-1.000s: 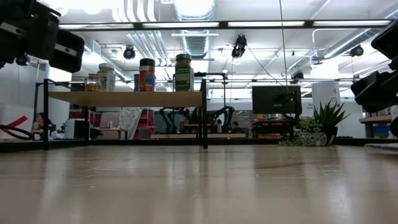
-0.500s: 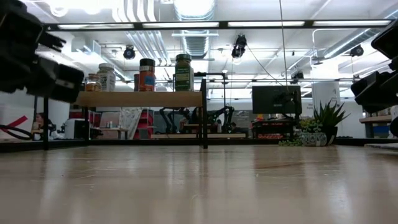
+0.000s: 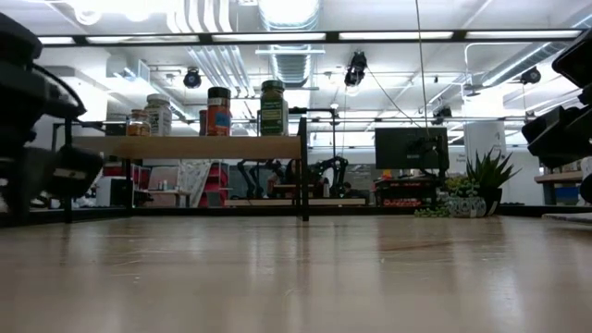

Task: Shelf spices
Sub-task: Return to Home Position

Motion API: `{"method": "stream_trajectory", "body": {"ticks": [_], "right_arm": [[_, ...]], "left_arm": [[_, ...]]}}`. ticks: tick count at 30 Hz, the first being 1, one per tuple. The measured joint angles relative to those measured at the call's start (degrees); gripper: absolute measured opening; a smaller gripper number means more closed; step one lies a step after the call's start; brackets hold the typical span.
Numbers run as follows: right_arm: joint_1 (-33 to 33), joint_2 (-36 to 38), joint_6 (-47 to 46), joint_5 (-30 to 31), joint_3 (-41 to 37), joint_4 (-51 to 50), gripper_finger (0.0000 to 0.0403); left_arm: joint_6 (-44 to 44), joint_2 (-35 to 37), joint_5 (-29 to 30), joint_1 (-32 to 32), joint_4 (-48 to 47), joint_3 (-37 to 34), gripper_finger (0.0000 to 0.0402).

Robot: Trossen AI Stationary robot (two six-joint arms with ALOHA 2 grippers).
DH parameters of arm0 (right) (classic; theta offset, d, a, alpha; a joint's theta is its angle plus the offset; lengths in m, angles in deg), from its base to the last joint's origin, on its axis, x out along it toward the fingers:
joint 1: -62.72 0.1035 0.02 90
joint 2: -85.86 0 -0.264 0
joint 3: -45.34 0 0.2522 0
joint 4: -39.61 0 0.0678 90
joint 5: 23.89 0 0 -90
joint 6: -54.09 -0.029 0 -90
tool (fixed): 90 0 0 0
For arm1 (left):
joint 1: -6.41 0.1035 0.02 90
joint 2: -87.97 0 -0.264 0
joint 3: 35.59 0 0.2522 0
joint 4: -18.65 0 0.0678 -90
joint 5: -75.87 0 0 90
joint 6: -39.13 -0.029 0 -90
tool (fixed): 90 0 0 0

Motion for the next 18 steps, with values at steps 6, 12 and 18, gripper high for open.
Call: {"method": "stream_trajectory", "body": {"ticks": [6, 12, 18], "right_arm": [[0.02, -0.02, 0.00, -0.04, -0.02, 0.00, 0.0181], [0.02, -0.02, 0.00, -0.04, -0.02, -0.02, 0.0181], [0.02, -0.02, 0.00, -0.02, -0.02, -0.02, 0.0181]], "left_arm": [[9.95, 3.82, -7.71, 0.00, -4.25, 0.00, 0.0093], [18.93, 9.76, -7.15, 0.07, -4.30, 0.00, 0.0100], [19.13, 16.85, -7.10, 0.07, -4.30, 0.00, 0.0106]]}}
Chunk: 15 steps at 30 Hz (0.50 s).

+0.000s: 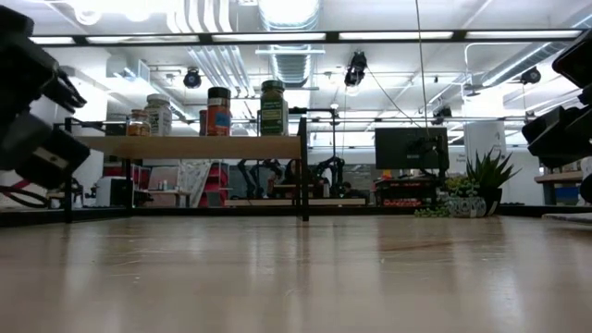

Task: Shelf spices
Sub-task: Return to Home Position

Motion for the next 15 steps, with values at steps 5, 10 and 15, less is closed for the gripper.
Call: {"method": "stream_trajectory", "body": {"ticks": [5, 10, 15], "right_arm": [[0.00, 0.00, 0.00, 0.00, 0.00, 0.02, 0.0181], [0.00, 0.00, 0.00, 0.00, 0.00, -0.01, 0.0181], [-0.02, 4.15, -0.02, 0.02, -0.02, -0.24, 0.0181]], "left_arm": [[0.02, 5.62, 0.01, 0.00, 0.29, 0.00, 0.0112], [0.00, 7.95, 0.02, 0.00, 1.53, 0.20, 0.0114], [0.01, 7.63, 0.02, 0.00, 1.77, 1.42, 0.0107]]}}
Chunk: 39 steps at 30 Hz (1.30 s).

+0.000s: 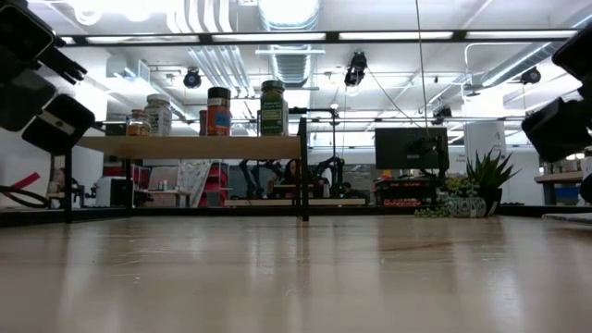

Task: Shelf spices
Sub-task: Return to Home Position

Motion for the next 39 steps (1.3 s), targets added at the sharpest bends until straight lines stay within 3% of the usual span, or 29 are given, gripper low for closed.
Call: {"method": "stream_trajectory", "body": {"ticks": [12, 23, 32, 39], "right_arm": [[0.00, 15.19, 0.02, 0.03, 0.00, -0.59, 0.0181], [0.00, 25.36, 0.00, 0.03, 0.00, -0.71, 0.0181], [0.00, 25.27, -1.56, -0.28, -0.02, -0.20, 0.0181], [0.00, 25.25, 12.89, 0.18, -0.02, 0.41, 0.0181]], "left_arm": [[0.01, -2.13, 0.02, 0.00, -0.16, 0.09, 0.0095], [0.01, -4.45, 0.02, 0.00, 0.07, 0.17, 0.0112], [0.01, -6.13, 0.02, -0.02, 0.02, 0.17, 0.0120], [0.01, -7.28, 0.04, -0.01, -0.19, 0.17, 0.0111]]}}
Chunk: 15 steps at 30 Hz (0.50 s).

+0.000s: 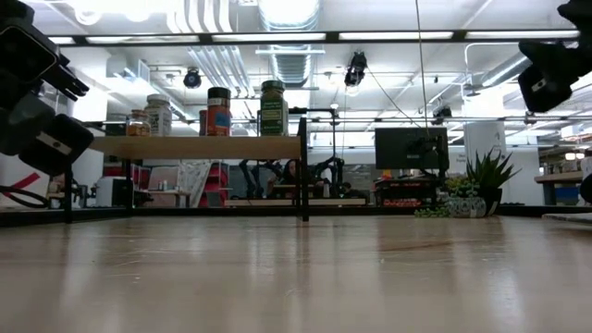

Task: Shelf spices
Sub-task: Return to Home Position

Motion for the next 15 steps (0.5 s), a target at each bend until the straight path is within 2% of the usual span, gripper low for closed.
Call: {"method": "stream_trajectory", "body": {"ticks": [8, 15], "right_arm": [[0.00, -0.11, 14.97, -0.09, 0.00, -0.16, 0.0181], [0.00, -0.50, 17.08, -0.11, 0.00, -0.17, 0.0181]], "left_arm": [[0.00, -1.18, -0.01, -0.01, 0.20, 0.00, 0.0101], [0.00, -2.02, 0.00, 0.00, 0.13, 0.00, 0.0096]]}}
